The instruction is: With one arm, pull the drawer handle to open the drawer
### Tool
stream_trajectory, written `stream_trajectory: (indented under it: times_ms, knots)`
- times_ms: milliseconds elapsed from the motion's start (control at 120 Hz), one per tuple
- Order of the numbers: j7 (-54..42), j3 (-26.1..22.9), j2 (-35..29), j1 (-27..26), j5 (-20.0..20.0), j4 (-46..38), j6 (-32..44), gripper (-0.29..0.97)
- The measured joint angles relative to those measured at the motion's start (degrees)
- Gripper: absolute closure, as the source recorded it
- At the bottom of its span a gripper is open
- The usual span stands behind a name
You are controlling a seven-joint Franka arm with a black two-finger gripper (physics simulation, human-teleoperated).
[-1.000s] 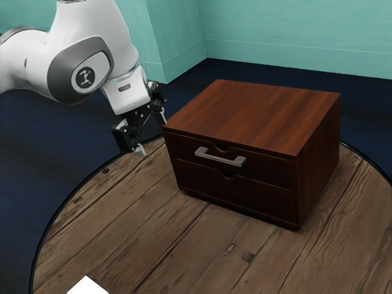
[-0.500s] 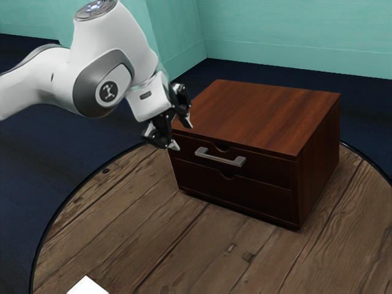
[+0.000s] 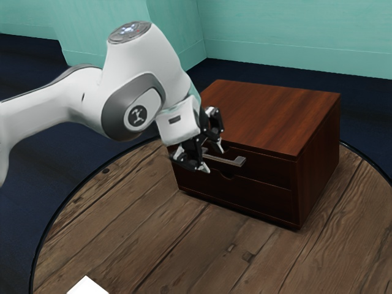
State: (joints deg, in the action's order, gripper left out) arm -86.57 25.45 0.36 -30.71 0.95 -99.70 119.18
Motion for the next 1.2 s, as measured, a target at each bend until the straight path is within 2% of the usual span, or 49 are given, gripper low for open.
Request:
stream_trajectory:
  times_ms: [158,275,342,500,558,617,700,808,875,933,967,1125,1200]
  knots:
    - [0.76,2.66,-1.09,-4.42,-0.05,-0.4,-0.19,0.37]
    - [1.2,4.5,-2.42,-4.91,-0.01,-0.66,-0.74,0.37]
    - [1.41,5.21,-2.58,-0.25,0.0,-0.57,-0.98,0.37]
    - [1.77,5.46,-2.29,16.55,0.04,-0.36,-1.13,0.37]
    - [1.85,5.47,-2.26,20.21,0.1,-0.27,-1.12,0.37]
    - [1.93,5.47,-2.24,21.73,0.13,0.13,-1.14,0.37]
    - [2.06,5.5,-3.1,19.81,0.43,4.86,-2.34,0.37]
    - [2.21,5.37,-4.11,11.41,0.64,6.45,-3.73,0.37]
    - [2.31,5.33,-4.21,6.64,0.66,4.33,-4.25,0.37]
    - [2.4,5.45,-4.03,4.88,0.52,0.69,-4.03,0.37]
    - [2.49,7.27,-4.04,3.45,0.38,-1.47,-3.4,0.37]
    - [2.88,9.99,-3.53,9.7,-0.08,1.24,-1.32,0.37]
    - [3.01,10.1,-2.66,10.41,-0.94,3.61,-0.75,0.37]
